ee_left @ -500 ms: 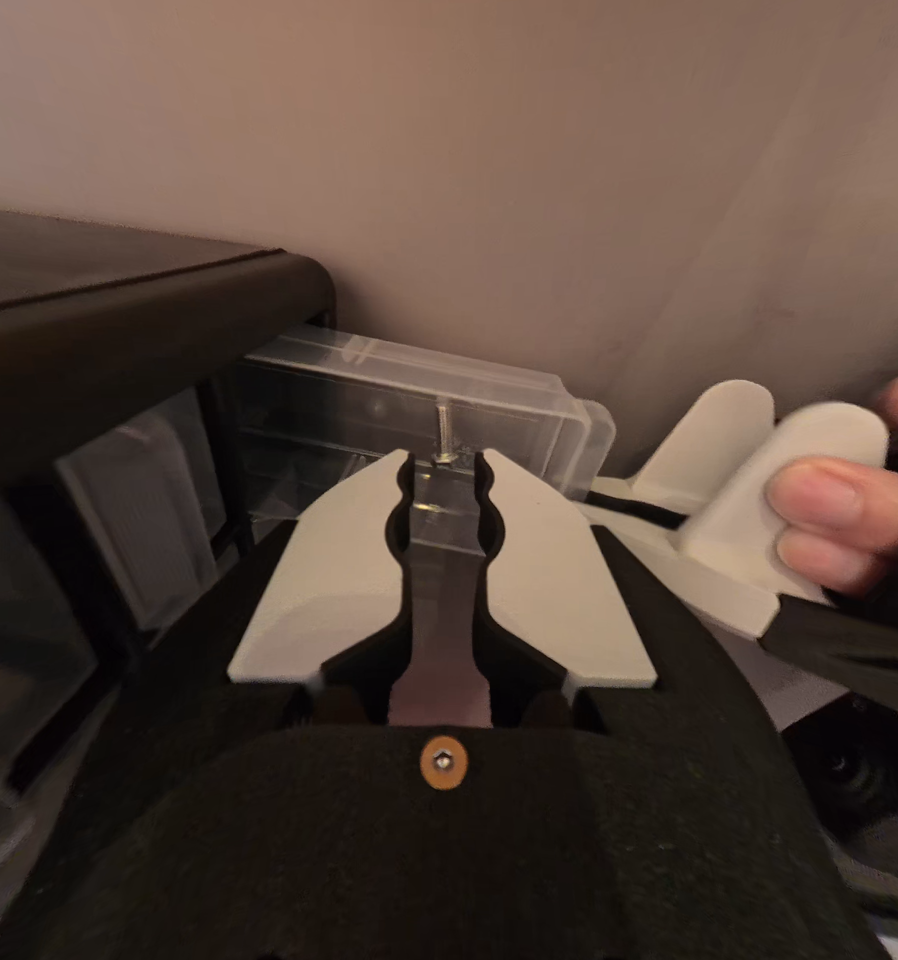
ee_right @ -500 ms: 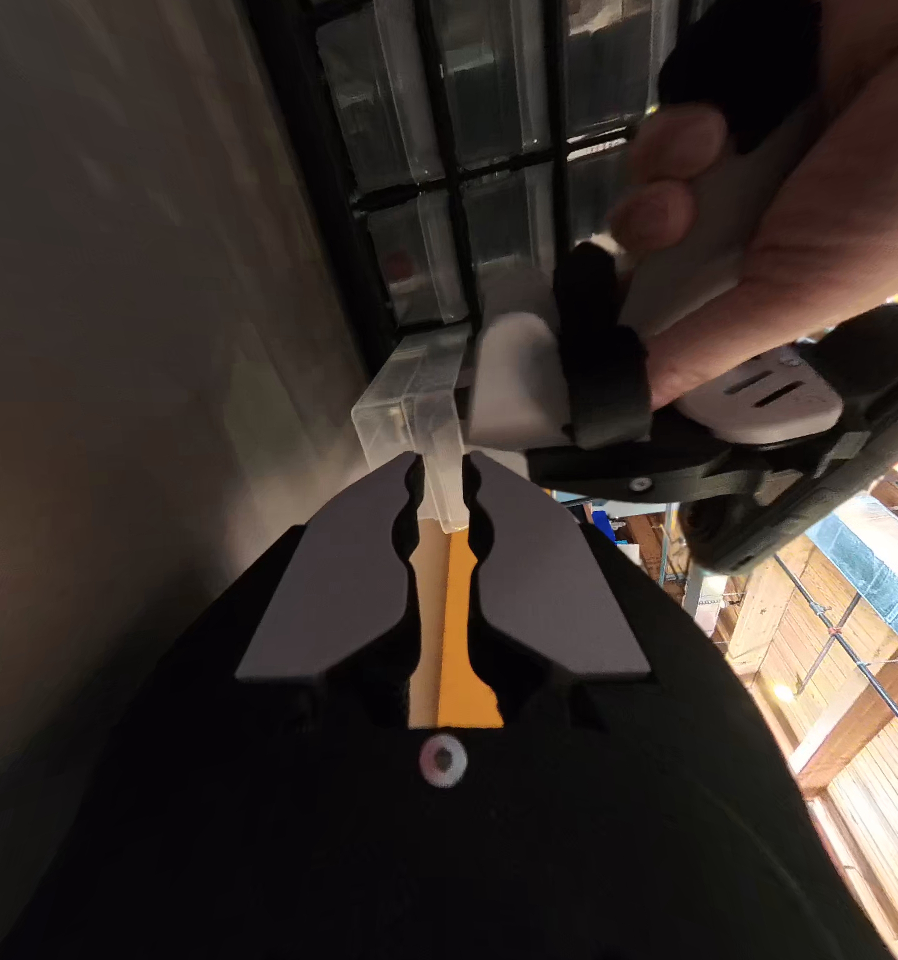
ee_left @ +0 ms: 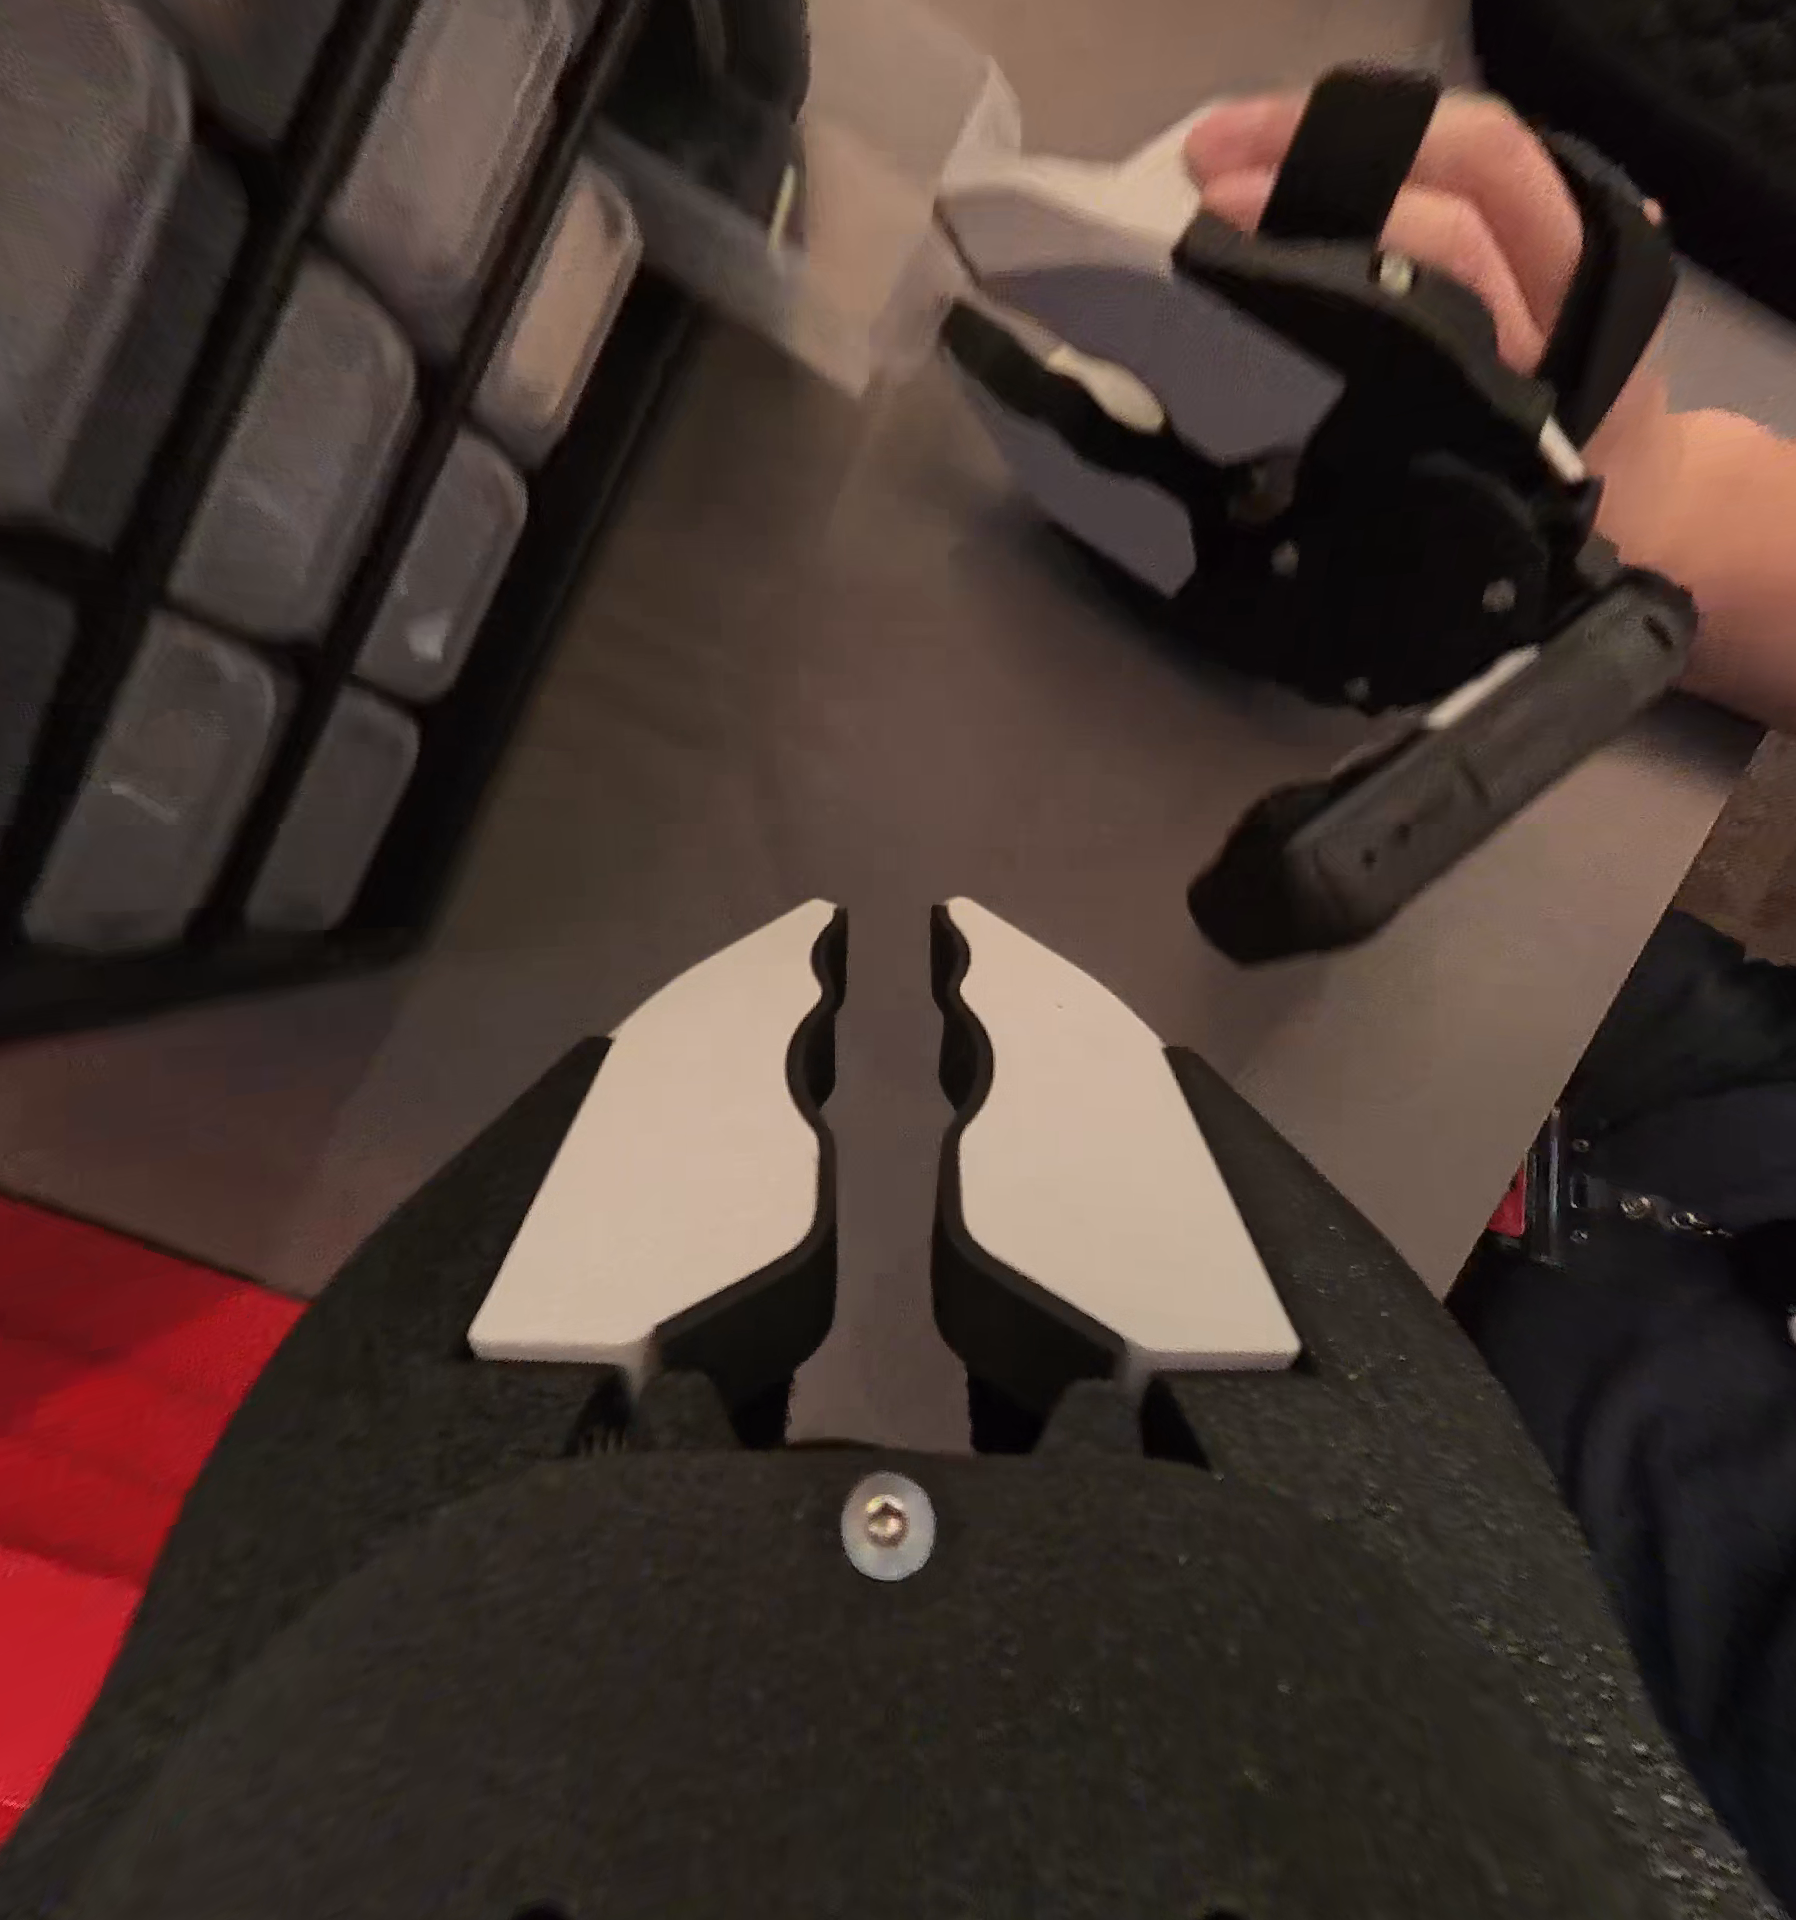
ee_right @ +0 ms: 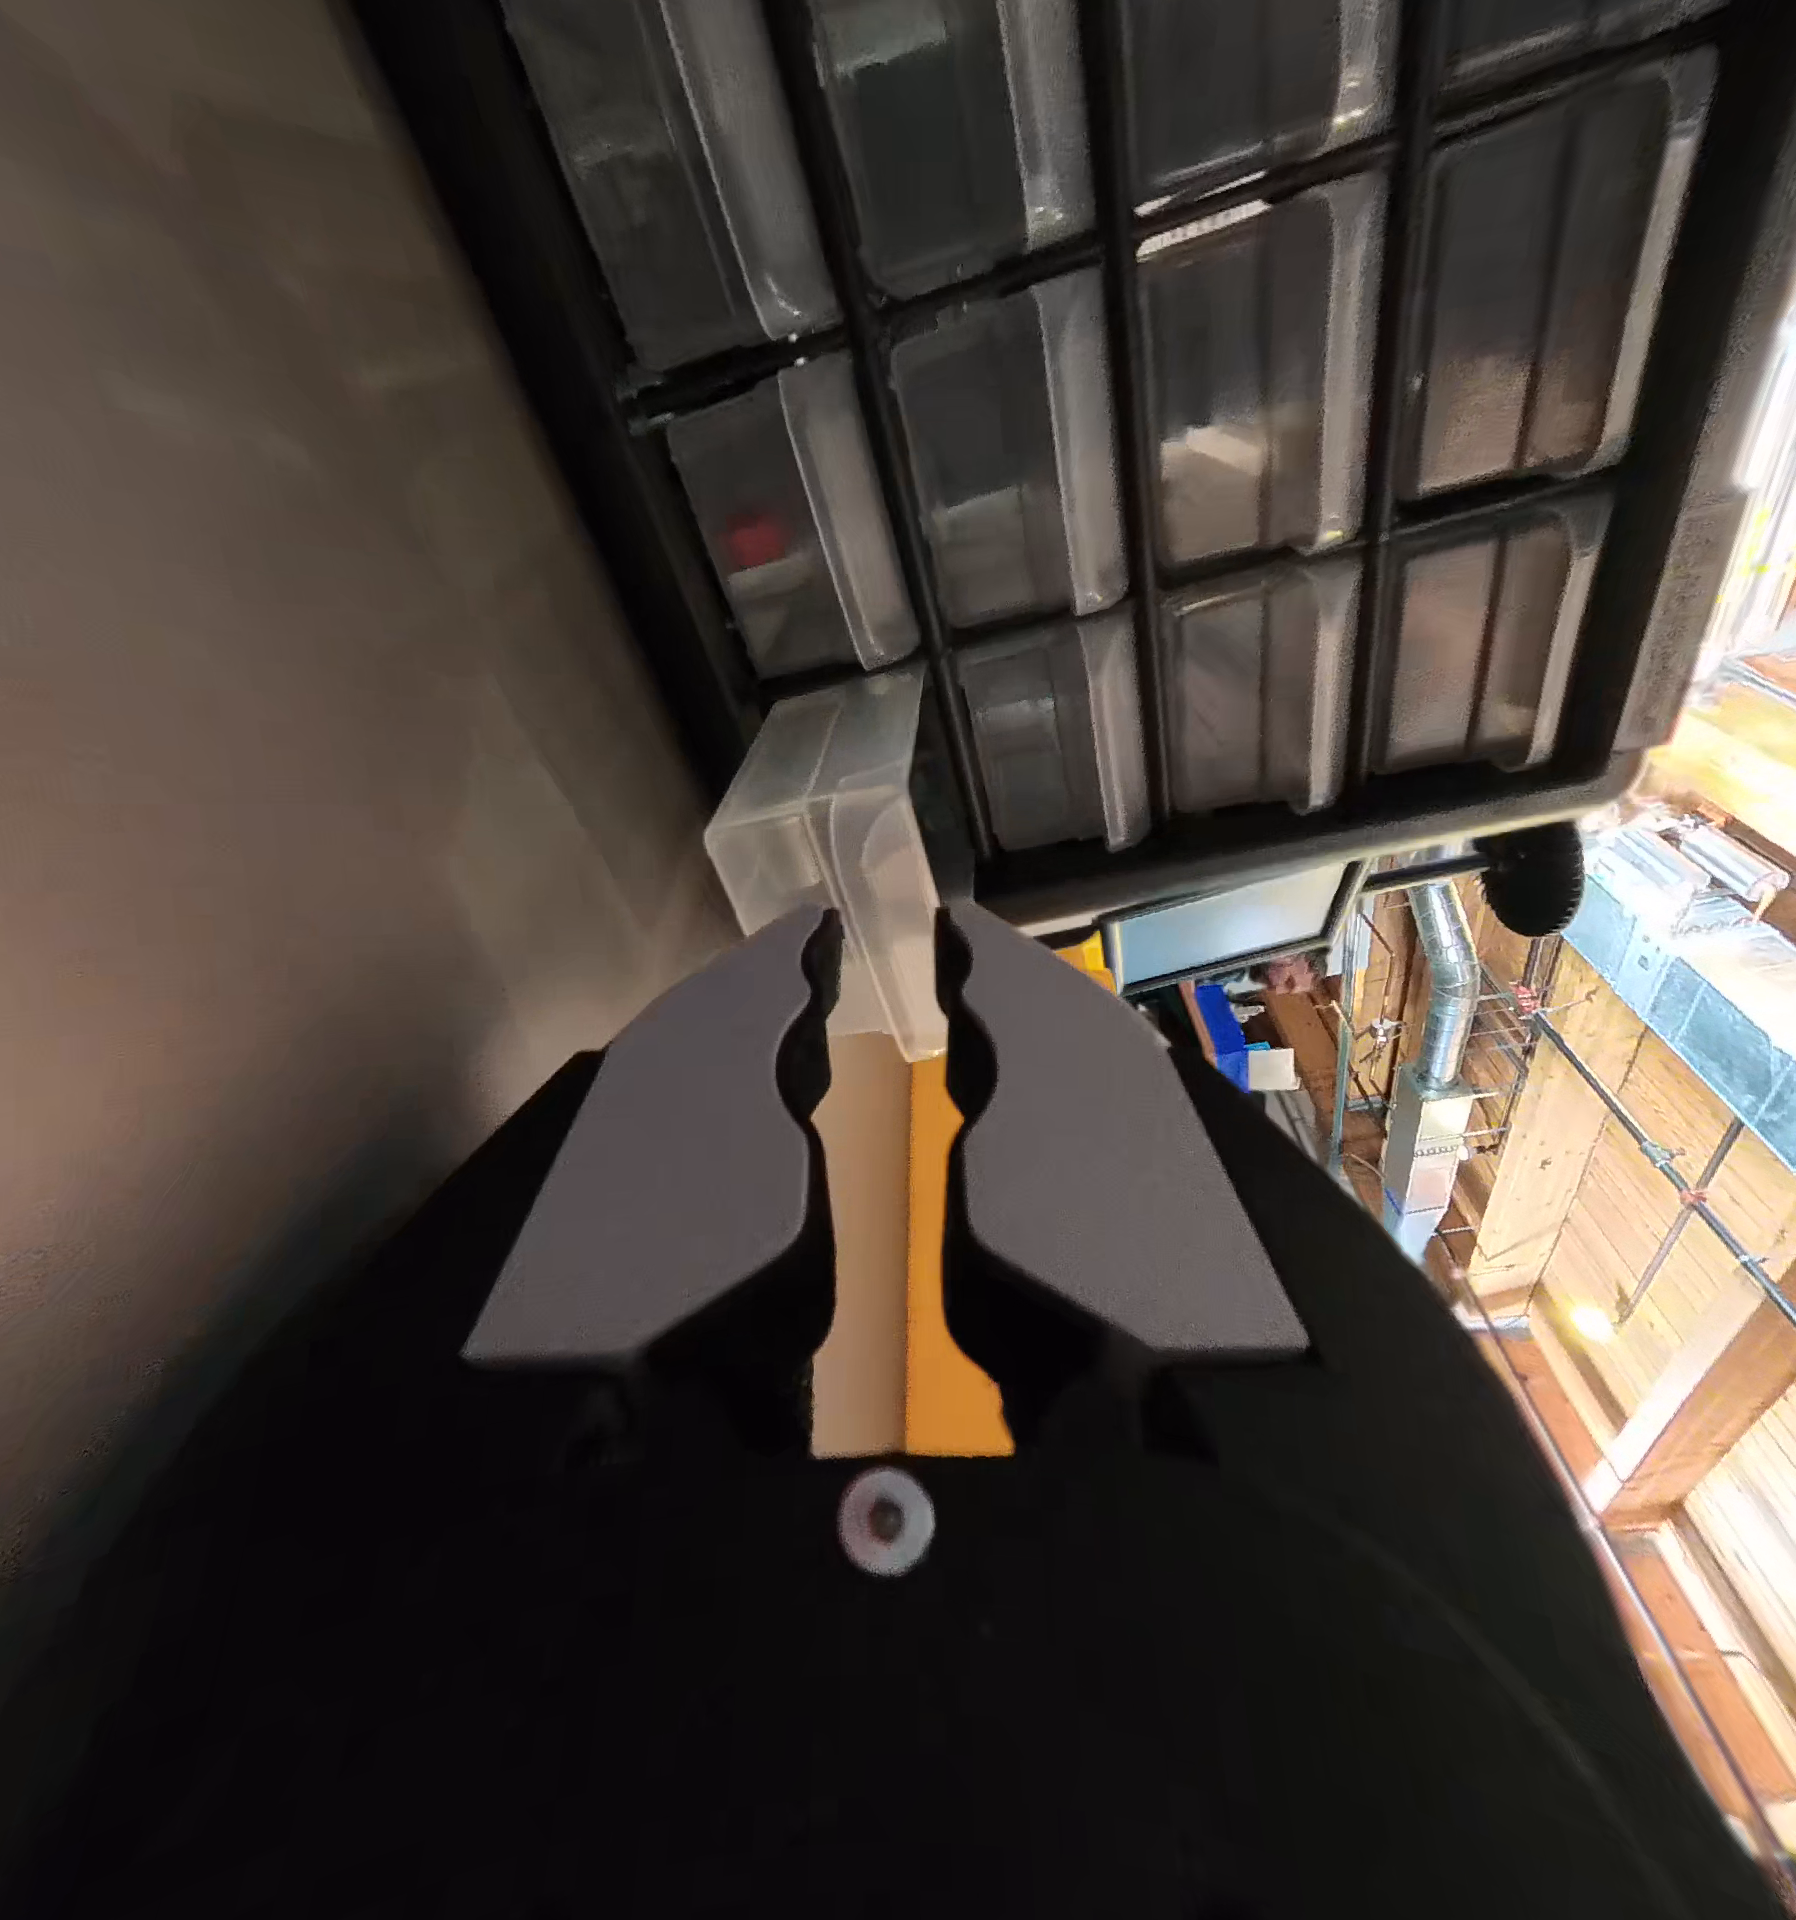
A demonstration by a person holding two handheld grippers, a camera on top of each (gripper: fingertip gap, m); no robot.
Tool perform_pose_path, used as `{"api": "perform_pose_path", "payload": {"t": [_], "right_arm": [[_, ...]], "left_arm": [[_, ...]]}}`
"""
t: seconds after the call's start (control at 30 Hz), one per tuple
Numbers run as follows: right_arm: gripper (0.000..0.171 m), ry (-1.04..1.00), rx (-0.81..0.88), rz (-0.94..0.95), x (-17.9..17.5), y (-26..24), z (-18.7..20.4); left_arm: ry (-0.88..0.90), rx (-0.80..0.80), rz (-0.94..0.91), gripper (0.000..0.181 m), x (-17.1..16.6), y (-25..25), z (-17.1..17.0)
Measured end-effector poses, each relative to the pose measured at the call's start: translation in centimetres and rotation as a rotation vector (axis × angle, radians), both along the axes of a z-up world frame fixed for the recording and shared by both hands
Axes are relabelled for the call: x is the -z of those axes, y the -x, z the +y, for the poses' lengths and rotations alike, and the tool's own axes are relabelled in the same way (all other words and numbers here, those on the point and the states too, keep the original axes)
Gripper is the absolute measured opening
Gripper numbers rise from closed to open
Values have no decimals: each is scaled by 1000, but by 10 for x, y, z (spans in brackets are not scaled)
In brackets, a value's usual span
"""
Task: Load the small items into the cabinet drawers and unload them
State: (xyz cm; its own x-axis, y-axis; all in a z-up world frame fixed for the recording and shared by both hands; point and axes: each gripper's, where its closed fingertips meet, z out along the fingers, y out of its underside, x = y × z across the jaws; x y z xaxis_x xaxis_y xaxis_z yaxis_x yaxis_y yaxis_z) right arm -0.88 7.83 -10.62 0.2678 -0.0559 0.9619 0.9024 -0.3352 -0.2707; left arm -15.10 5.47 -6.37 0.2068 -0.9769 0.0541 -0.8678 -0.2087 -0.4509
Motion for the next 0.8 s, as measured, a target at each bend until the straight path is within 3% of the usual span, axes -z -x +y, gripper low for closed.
{"api": "perform_pose_path", "payload": {"t": [0.23, 0.5, 0.8], "right_arm": [[21, 0, 13, -16, 0, -10, 25], [25, 0, 17, 15, 1, -17, 46], [30, 16, 8, 76, 3, -18, 60]], "left_arm": [[100, -133, -139, 16, 15, 42, -16], [47, -165, -163, 16, 33, 58, -22], [-72, -218, -298, 13, 33, 43, 10]]}}
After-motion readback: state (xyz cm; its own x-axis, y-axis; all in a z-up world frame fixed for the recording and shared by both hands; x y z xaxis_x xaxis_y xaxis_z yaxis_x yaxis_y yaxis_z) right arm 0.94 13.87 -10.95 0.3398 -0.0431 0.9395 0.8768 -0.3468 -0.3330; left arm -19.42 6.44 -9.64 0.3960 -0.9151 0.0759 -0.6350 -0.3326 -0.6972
